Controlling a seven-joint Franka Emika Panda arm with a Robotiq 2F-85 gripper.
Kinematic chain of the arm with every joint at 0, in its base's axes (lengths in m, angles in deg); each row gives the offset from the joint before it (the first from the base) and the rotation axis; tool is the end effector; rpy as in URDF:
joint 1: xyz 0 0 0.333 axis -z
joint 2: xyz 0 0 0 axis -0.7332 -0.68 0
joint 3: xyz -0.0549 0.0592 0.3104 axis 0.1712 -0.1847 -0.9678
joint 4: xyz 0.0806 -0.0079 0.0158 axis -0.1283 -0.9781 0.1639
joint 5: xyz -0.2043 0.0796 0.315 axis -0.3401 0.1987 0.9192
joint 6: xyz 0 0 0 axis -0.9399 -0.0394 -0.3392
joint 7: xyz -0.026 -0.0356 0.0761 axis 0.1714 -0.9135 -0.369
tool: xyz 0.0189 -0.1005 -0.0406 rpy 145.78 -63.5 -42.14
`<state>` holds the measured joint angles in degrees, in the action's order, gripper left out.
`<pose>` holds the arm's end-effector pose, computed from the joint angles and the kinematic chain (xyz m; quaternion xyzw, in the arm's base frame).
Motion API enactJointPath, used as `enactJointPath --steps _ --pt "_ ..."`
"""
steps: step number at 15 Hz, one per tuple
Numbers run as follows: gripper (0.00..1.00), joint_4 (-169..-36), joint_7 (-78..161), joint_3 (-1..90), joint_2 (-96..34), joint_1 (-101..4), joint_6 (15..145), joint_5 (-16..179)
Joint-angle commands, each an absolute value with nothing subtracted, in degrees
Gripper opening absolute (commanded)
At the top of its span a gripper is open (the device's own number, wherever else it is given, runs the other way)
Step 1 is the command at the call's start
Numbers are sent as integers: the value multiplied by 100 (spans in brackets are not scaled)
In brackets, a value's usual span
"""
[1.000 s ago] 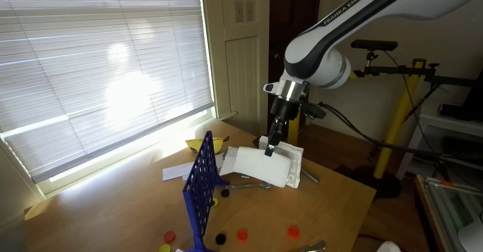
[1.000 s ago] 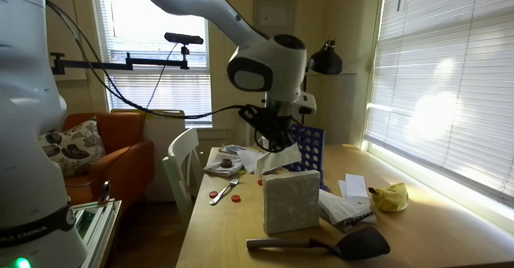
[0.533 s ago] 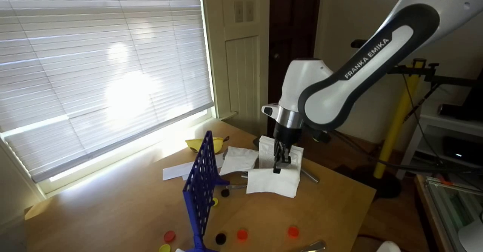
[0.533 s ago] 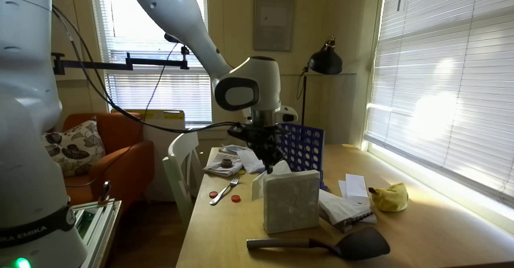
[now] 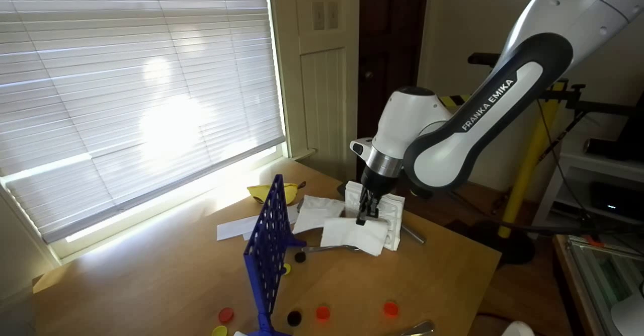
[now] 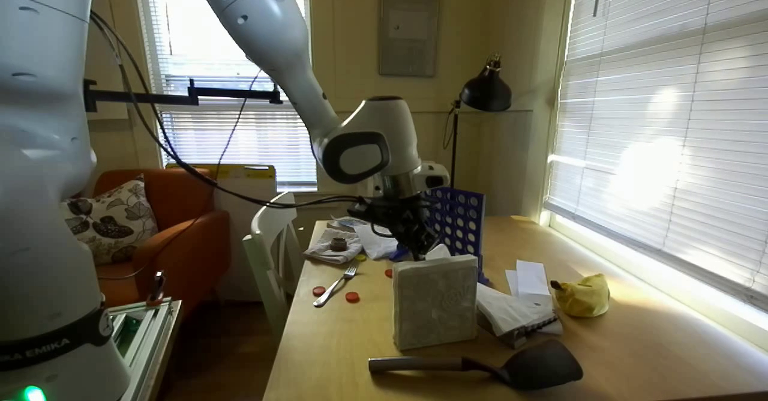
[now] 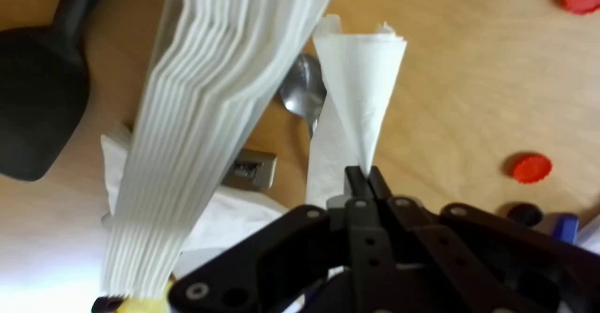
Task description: Move the stack of tissues to the right then remove a tissue from the stack
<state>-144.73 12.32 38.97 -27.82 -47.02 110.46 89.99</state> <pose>0.5394 0.0083 0.2737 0.9725 0.1771 0.1513 0.0068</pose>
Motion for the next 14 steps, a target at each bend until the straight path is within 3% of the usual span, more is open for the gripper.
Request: enactJointPath --steps 1,4,7,8,14 --pt "1 -14059 1538 3814 -2827 -4324 11647 8992" --pt "1 -13523 1503 3913 -3084 -4238 12119 9284" --pt "1 -12787 2185 4168 -3558 -4310 11572 8754" --pt "2 -13361 1723 4085 -3092 -4282 11841 9035" --pt "1 -12866 2253 4146 -3569 -4320 11542 8549"
